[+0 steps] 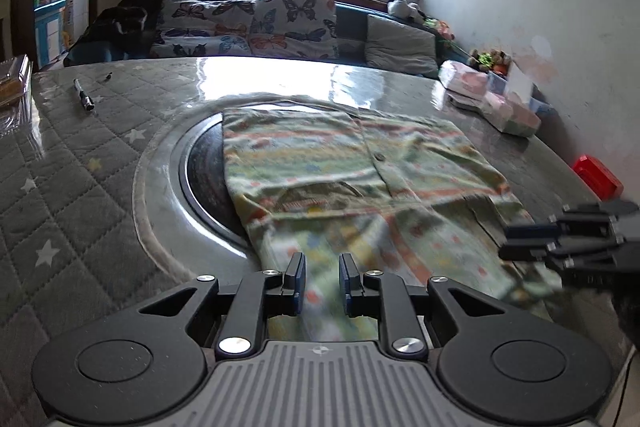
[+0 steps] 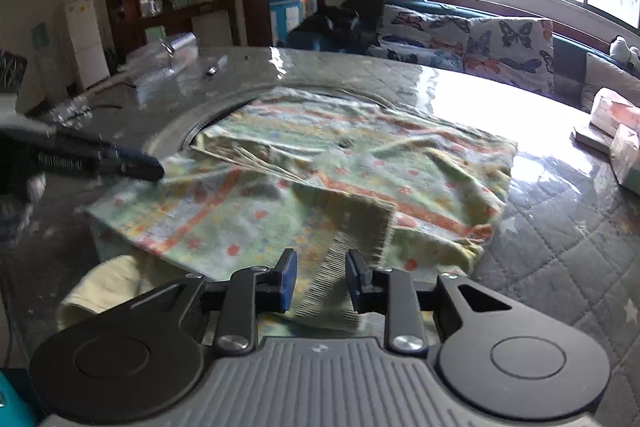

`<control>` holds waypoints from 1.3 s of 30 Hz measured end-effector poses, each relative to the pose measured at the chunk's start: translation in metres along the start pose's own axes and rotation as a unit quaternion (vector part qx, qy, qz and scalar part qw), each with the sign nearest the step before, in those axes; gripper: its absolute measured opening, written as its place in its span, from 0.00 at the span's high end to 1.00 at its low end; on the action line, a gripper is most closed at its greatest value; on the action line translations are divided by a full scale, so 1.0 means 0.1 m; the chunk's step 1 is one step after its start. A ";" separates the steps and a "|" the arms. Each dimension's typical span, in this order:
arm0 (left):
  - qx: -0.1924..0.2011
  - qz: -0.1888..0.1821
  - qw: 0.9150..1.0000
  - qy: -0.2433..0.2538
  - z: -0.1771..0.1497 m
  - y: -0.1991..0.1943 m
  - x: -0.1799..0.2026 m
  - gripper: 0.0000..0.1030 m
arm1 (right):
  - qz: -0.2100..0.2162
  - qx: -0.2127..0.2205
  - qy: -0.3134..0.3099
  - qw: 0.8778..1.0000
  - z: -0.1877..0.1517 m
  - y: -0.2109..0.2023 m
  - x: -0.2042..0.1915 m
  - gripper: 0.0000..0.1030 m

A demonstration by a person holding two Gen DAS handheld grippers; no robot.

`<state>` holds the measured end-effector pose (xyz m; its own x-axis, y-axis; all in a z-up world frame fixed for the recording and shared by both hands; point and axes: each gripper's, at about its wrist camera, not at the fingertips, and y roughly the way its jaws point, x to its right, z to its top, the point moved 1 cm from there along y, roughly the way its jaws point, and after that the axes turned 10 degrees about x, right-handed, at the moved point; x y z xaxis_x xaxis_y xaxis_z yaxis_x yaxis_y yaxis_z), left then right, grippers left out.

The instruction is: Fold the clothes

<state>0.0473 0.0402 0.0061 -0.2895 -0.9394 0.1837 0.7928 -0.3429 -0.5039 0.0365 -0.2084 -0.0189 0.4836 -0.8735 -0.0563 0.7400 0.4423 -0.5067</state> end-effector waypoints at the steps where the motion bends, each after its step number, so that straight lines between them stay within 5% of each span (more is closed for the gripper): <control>1: -0.004 0.001 1.000 0.002 -0.03 -0.01 0.01 0.81 | 0.001 -0.001 -0.001 1.000 -0.01 0.00 -0.01 0.70; 9: -0.006 0.002 1.000 0.024 -0.14 -0.22 0.07 0.81 | 0.000 -0.006 -0.008 1.000 -0.07 -0.07 -0.06 0.68; 14: -0.007 -0.023 0.995 0.093 -0.22 -0.38 0.30 0.78 | -0.008 -0.009 -0.017 1.000 -0.08 -0.21 -0.04 0.64; 20: 0.003 -0.065 0.981 0.181 -0.38 -0.54 0.55 0.58 | -0.010 -0.020 -0.044 0.999 -0.18 -0.41 -0.09 0.57; 29: 0.021 -0.088 0.954 0.286 -0.63 -0.56 0.85 0.52 | -0.015 -0.023 -0.064 0.998 -0.27 -0.67 -0.14 0.51; 39: 0.065 -0.111 0.938 0.322 -0.63 -0.44 1.09 0.57 | -0.010 -0.029 -0.096 0.995 -0.37 -0.74 -0.25 0.45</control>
<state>-0.0530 -0.0470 -0.0051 -0.6865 -0.6642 -0.2960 0.7206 -0.5669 -0.3992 -0.0481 -0.2266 -0.0119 0.5547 -0.8238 0.1171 0.7240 0.4085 -0.5559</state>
